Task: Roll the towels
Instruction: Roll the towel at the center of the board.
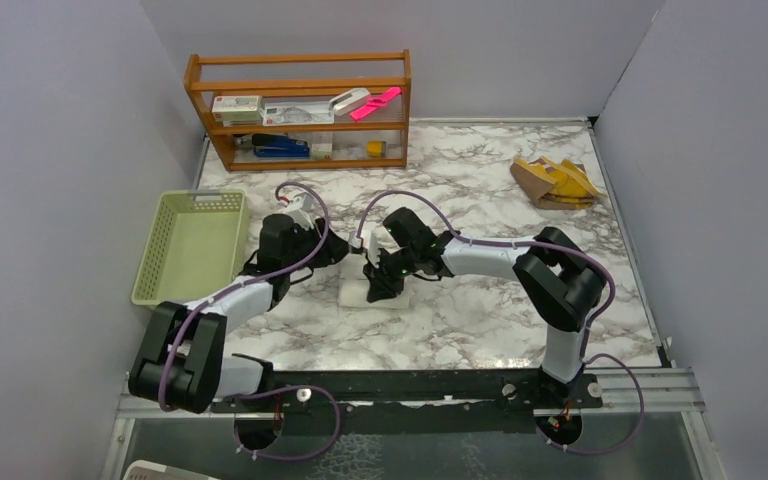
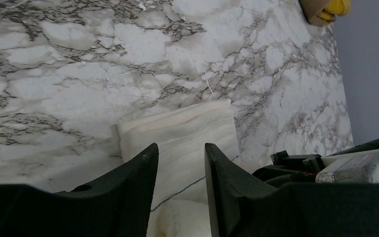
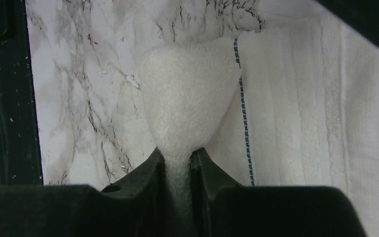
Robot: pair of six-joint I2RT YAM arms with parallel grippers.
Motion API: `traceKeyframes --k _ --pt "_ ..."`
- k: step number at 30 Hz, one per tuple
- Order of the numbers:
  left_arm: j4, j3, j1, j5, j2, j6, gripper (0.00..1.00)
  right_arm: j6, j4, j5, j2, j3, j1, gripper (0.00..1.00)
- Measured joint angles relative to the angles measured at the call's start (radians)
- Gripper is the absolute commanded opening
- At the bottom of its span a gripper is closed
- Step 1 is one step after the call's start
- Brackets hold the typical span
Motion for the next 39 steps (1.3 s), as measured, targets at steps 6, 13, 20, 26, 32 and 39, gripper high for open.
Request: traceKeyframes --k 6,13,20,26,32,39 --pt "0.109 0.0 -0.04 0.092 0.116 -0.026 0.36 -0.001 -0.004 -0.004 0.0 0.0 0.0 0.15" --pt "0.304 -0.002 -0.061 0.161 0.379 -0.119 0.25 -0.001 0.007 -0.005 0.0 -0.01 0.0 0.16" --pt "0.433 -0.002 -0.06 0.154 0.472 -0.169 0.25 0.0 0.01 -0.022 -0.003 -0.013 0.0 0.19" --pt "0.435 -0.003 -0.068 0.108 0.471 -0.169 0.25 -0.001 0.003 -0.048 -0.004 -0.013 0.014 0.2" --pt "0.456 -0.019 -0.071 0.083 0.47 -0.177 0.25 0.01 0.029 -0.08 -0.004 -0.014 0.034 0.2" --pt "0.467 -0.04 -0.076 0.053 0.455 -0.193 0.25 0.039 0.094 -0.122 -0.004 -0.048 0.034 0.21"
